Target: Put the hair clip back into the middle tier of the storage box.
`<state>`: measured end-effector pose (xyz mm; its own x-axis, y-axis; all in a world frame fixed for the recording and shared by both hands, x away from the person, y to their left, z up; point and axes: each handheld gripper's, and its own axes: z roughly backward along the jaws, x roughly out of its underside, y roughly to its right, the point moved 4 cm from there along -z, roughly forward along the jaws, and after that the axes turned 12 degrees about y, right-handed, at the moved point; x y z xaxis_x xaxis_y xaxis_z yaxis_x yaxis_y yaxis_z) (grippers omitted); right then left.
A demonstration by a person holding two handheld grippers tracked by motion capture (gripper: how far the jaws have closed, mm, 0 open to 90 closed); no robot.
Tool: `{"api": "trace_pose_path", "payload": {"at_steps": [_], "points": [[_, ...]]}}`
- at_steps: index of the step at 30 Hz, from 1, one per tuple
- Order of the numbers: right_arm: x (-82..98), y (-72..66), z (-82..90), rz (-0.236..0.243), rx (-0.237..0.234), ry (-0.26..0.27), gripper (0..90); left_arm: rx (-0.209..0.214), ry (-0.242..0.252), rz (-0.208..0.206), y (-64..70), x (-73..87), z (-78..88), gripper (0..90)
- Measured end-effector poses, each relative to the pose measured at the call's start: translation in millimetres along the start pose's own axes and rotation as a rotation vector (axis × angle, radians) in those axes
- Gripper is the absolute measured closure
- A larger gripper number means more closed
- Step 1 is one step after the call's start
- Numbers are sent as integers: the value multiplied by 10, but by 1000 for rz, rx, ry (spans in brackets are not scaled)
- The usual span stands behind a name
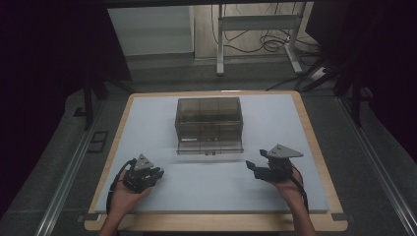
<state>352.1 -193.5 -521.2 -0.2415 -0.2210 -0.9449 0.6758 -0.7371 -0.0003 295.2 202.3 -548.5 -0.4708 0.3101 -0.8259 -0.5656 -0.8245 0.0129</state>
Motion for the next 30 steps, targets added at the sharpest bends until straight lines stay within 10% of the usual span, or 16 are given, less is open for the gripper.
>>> {"api": "trace_pose_path", "payload": {"at_steps": [30], "points": [[31,1,-29,-5,-5,-14,275,11,24,-34,-59,-302,-6,775]]}}
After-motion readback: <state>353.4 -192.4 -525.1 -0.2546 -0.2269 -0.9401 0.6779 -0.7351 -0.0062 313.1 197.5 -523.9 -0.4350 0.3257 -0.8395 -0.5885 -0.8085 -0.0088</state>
